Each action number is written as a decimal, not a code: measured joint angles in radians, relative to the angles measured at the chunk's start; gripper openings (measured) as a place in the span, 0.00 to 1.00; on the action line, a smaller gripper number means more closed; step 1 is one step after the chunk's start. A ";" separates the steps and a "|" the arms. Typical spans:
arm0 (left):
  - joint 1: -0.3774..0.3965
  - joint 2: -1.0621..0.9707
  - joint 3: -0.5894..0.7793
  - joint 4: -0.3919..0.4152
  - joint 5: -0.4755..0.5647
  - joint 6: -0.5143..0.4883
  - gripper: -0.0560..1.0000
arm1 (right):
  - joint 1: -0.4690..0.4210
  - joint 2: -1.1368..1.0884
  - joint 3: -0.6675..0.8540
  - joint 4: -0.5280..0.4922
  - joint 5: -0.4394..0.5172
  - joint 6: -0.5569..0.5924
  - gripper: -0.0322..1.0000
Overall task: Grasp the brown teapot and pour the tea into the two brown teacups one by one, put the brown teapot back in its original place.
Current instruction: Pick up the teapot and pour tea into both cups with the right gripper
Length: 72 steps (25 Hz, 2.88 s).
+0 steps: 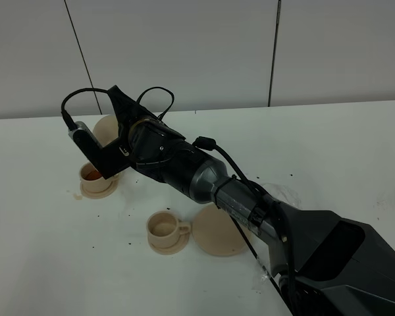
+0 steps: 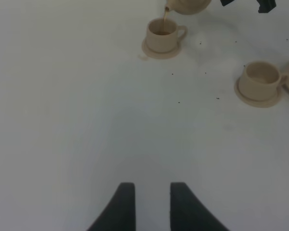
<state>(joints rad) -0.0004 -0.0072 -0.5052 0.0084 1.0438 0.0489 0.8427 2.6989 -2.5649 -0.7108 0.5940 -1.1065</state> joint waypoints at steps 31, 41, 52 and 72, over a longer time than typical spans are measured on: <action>0.000 0.000 0.000 0.000 0.000 0.000 0.29 | 0.000 0.000 0.000 -0.001 -0.014 -0.011 0.12; 0.000 0.000 0.000 0.000 0.000 0.000 0.29 | 0.000 0.000 0.000 -0.002 -0.015 -0.011 0.12; 0.000 0.000 0.000 0.000 0.000 0.000 0.29 | 0.000 0.000 0.000 -0.003 -0.015 -0.011 0.12; 0.000 0.000 0.000 0.000 0.000 0.000 0.29 | -0.004 0.000 0.000 -0.003 -0.015 -0.011 0.12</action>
<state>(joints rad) -0.0004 -0.0072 -0.5052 0.0084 1.0438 0.0491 0.8383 2.6989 -2.5649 -0.7140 0.5785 -1.1175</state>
